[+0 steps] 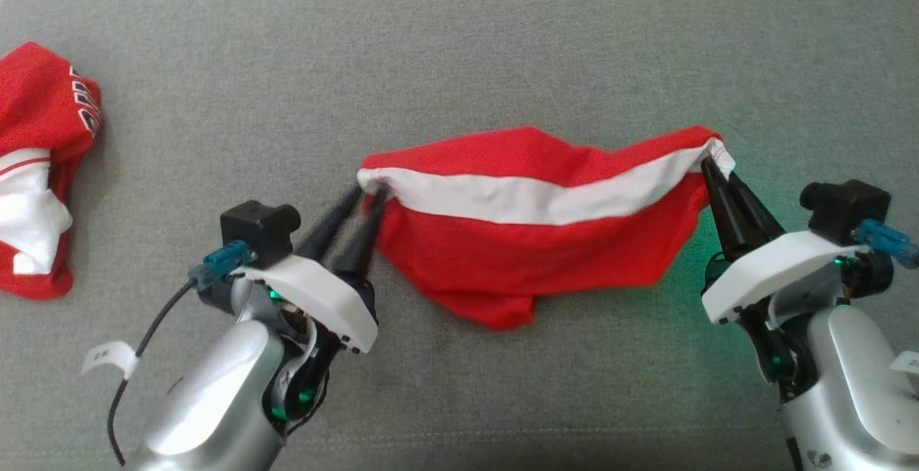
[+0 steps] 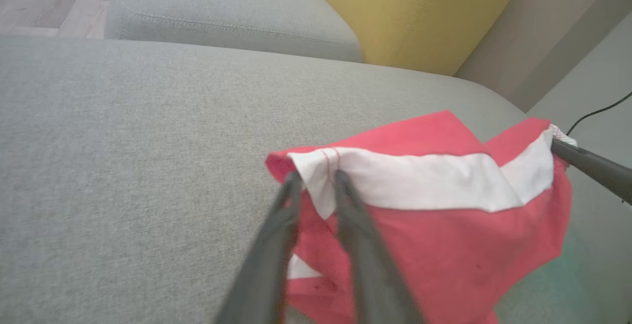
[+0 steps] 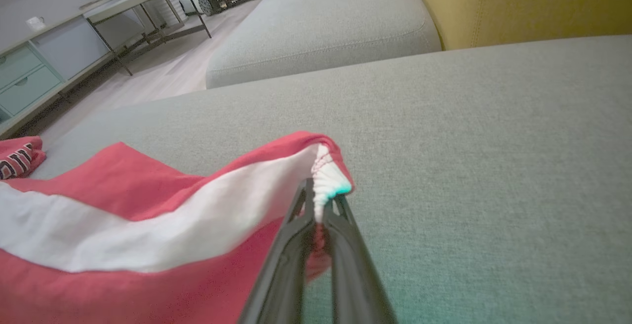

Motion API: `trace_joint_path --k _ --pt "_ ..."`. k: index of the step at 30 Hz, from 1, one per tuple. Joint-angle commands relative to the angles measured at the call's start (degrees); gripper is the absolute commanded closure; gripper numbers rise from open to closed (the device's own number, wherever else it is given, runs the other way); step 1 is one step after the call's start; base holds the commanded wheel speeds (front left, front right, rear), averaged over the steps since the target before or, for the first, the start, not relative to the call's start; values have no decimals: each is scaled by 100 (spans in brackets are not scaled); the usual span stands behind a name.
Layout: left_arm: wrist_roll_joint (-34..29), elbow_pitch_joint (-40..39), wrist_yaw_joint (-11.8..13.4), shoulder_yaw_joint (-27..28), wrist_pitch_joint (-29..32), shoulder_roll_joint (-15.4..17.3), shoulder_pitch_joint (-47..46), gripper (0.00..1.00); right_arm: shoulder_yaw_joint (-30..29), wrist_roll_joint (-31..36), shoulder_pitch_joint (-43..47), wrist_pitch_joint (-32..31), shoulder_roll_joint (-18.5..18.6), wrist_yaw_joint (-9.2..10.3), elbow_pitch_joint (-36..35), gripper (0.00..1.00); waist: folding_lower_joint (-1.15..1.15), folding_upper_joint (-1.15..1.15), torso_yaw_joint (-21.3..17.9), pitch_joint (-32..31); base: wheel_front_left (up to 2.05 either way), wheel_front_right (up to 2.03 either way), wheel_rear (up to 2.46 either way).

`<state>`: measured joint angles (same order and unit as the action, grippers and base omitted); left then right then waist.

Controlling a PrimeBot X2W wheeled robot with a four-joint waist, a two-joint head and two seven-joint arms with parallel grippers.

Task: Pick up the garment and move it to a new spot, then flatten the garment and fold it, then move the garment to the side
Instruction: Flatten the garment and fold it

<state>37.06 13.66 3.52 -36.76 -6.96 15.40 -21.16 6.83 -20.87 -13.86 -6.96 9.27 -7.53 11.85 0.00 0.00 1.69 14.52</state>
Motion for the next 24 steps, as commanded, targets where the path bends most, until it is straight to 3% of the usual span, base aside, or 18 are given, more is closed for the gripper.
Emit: trace_joint_path --k 1,2,9,14,20,24 --pt "-3 -30 -24 164 -102 60 -275 0 114 48 -176 92 -5 4 -59 56 0 0 9 14 0 0 0" --pt "-16 45 -32 148 -137 40 -286 0 124 51 -190 133 -15 4 4 0 0 0 13 14 0 0 0" --pt "-114 280 38 191 -517 -60 -243 0 120 134 -148 418 -51 4 184 0 0 0 26 -79 0 0 0" --pt "-356 122 330 434 -751 -61 -89 0 -11 415 -38 754 -106 4 68 0 0 0 25 -179 0 0 0" --pt "-872 -568 728 1093 -800 -36 238 0 -250 858 100 1108 -234 4 -309 0 0 0 47 -322 0 0 0" --pt "-1368 -1115 834 1633 -802 14 817 0 -361 1164 366 1214 -325 4 -681 0 0 0 99 -511 0 0 0"
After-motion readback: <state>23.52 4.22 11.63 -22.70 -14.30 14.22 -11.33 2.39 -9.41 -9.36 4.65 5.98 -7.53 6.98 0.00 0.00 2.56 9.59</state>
